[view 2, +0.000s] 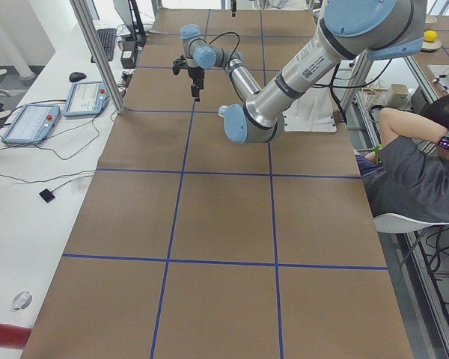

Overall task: Place and press bell with both arms
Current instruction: 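Withdraw the left arm away from the bell toward its side, then move the right gripper over the top of the bell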

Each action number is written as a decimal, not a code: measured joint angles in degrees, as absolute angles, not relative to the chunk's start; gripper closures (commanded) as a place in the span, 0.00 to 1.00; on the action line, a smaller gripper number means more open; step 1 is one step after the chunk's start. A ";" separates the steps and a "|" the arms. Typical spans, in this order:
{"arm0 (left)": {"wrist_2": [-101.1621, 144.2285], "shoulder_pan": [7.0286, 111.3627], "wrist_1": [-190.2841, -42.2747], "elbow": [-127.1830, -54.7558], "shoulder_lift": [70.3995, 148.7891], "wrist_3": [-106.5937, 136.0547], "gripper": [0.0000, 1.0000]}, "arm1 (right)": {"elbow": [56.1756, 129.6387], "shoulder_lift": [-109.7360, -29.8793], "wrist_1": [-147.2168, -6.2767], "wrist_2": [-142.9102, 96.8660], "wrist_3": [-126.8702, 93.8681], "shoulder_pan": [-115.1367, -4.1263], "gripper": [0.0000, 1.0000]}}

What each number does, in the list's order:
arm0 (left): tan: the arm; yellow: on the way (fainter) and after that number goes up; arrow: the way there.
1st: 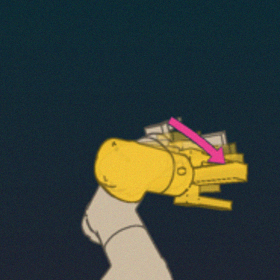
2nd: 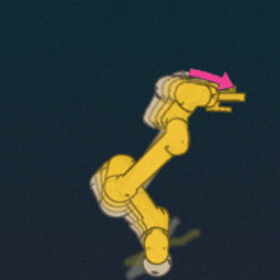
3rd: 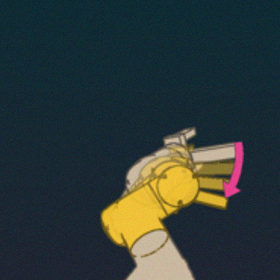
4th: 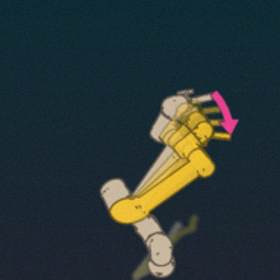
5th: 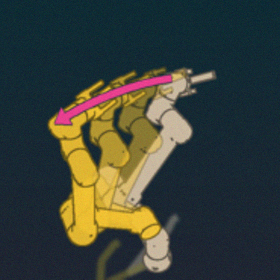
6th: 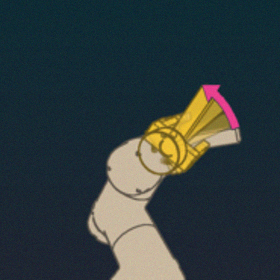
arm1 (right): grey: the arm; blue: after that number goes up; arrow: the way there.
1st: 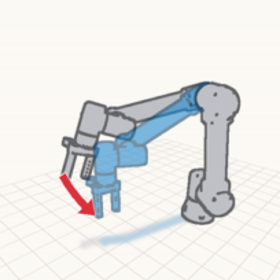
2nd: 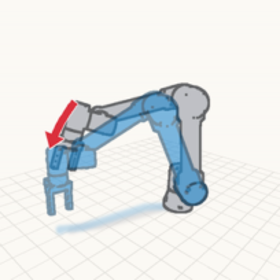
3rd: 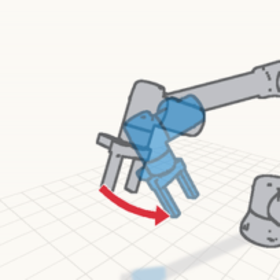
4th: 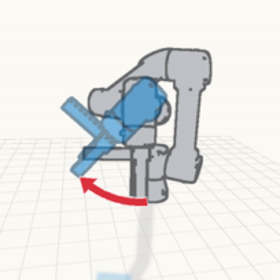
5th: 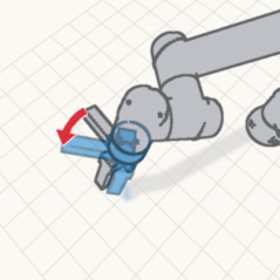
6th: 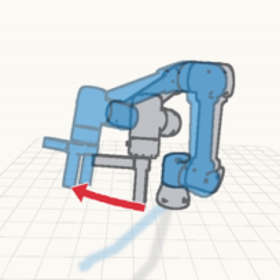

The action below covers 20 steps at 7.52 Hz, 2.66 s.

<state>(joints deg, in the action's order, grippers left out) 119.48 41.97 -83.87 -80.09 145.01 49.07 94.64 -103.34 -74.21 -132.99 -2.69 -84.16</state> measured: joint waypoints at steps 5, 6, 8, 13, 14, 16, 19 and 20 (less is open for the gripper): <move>120.16 54.85 -83.62 -104.70 114.64 19.14 0.00 | 99.20 -101.70 -74.16 -132.61 -2.57 -84.20 0.00; 120.23 58.39 -83.68 -106.07 110.26 11.77 0.00 | 100.23 -100.69 -74.29 -132.75 -2.78 -84.19 0.00; 120.30 66.75 -84.15 -106.71 102.49 -2.02 0.00 | 101.75 -97.90 -74.50 -134.34 -2.96 -83.93 0.00; 122.09 84.53 -85.02 -99.67 89.35 -9.41 0.00 | 107.56 -93.36 -74.27 -142.67 -3.86 -81.48 0.00; 125.48 89.60 -86.24 -98.31 87.11 -10.98 0.00 | 107.92 -91.63 -74.43 -142.59 -5.97 -79.43 0.00; 132.20 97.58 -89.84 -96.31 83.36 -12.67 0.00 | 108.13 -86.16 -74.76 -140.38 -14.17 -73.37 0.00; 133.86 99.74 -90.80 -97.56 81.15 -12.78 0.00 | 108.09 -73.32 -83.40 -131.63 -27.18 -61.61 0.00; 133.75 99.67 -90.78 -98.41 81.14 -12.49 0.00 | 108.05 -68.09 -88.80 -128.42 -30.44 -57.77 0.00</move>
